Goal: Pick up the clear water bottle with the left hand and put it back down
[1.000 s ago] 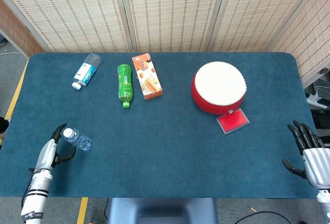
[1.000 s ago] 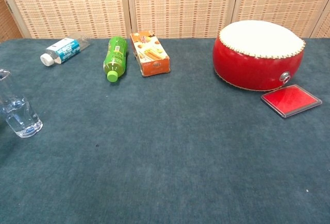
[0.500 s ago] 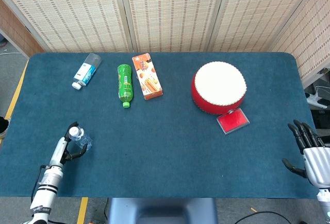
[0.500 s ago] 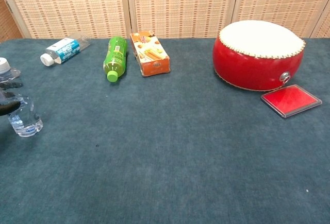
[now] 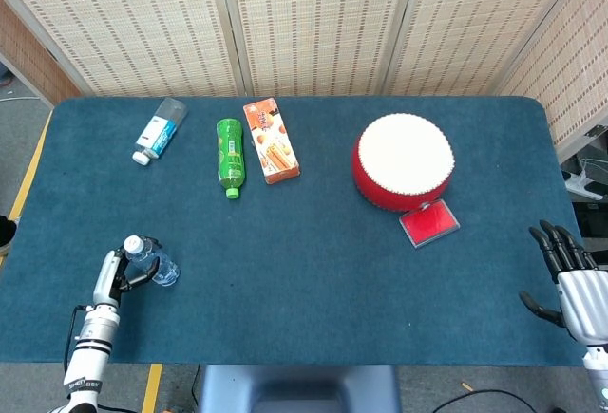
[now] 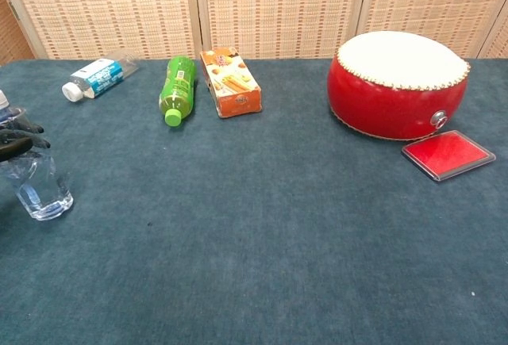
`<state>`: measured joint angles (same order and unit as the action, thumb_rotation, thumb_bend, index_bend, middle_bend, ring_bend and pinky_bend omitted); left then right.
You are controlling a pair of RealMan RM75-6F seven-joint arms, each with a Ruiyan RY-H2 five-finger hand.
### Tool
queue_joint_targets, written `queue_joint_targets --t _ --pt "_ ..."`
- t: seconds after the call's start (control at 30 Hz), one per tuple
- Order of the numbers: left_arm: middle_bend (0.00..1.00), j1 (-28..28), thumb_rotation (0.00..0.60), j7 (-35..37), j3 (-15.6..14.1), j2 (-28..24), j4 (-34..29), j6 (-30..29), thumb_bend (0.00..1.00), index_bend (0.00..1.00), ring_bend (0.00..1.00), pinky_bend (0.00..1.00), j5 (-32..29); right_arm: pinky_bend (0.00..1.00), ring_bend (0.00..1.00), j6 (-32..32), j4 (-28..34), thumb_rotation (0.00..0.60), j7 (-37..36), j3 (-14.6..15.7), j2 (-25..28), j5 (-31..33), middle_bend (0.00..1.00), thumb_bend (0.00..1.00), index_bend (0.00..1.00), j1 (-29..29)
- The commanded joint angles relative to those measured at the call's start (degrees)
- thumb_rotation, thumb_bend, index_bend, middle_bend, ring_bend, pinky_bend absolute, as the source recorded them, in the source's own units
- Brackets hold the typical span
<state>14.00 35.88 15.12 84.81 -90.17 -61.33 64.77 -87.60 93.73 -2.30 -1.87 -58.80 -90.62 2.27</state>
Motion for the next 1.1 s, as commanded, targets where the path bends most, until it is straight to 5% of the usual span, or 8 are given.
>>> queue_joint_targets --t 0.03,0.2,0.33,0.47,0.57,0.93,1.1 --pt "0.64 0.06 0.6 -2.7 0.28 0.55 0.46 -2.93 0.53 0.54 0.47 0.21 1.43 0.19 0.0 0.13 0.08 0.6 -0.03 0.03 0.05 0.01 0.0 0.13 0.0 0.06" --pt "0.66 0.75 0.6 -17.43 0.87 2.98 3.3 -15.01 0.53 0.62 0.48 0.24 8.17 0.19 0.0 0.49 0.21 0.6 0.01 0.21 0.2 -0.05 0.0 0.13 0.0 0.16" --pt "0.69 2.91 0.6 -34.01 0.64 6.73 12.0 -24.4 0.54 0.66 0.51 0.29 15.42 0.19 0.0 0.8 0.33 0.6 0.18 0.4 0.35 -0.1 0.0 0.13 0.0 0.21" --pt "0.71 4.55 0.6 -39.77 0.17 9.22 18.37 -28.08 0.57 0.68 0.53 0.36 19.26 0.19 0.0 0.99 0.49 0.6 0.31 0.49 0.46 -0.04 0.0 0.13 0.0 0.24" --pt "0.72 4.16 0.6 -34.03 0.2 9.37 15.21 -26.89 0.57 0.68 0.53 0.39 17.61 0.19 0.0 1.28 0.59 0.6 0.37 0.61 0.57 -0.03 0.0 0.13 0.0 0.31" --pt "0.72 -0.04 0.6 15.56 5.17 -0.17 -10.06 -11.53 0.59 0.69 0.54 0.51 5.11 0.19 0.0 2.06 0.99 0.6 0.93 0.69 0.49 0.44 0.0 0.13 0.0 0.54" --pt "0.72 -0.97 0.6 25.07 6.42 -3.92 -13.08 -6.34 0.62 0.69 0.54 0.51 2.36 0.19 0.0 2.51 1.2 0.6 1.19 0.75 0.57 0.73 0.0 0.13 0.0 0.65"
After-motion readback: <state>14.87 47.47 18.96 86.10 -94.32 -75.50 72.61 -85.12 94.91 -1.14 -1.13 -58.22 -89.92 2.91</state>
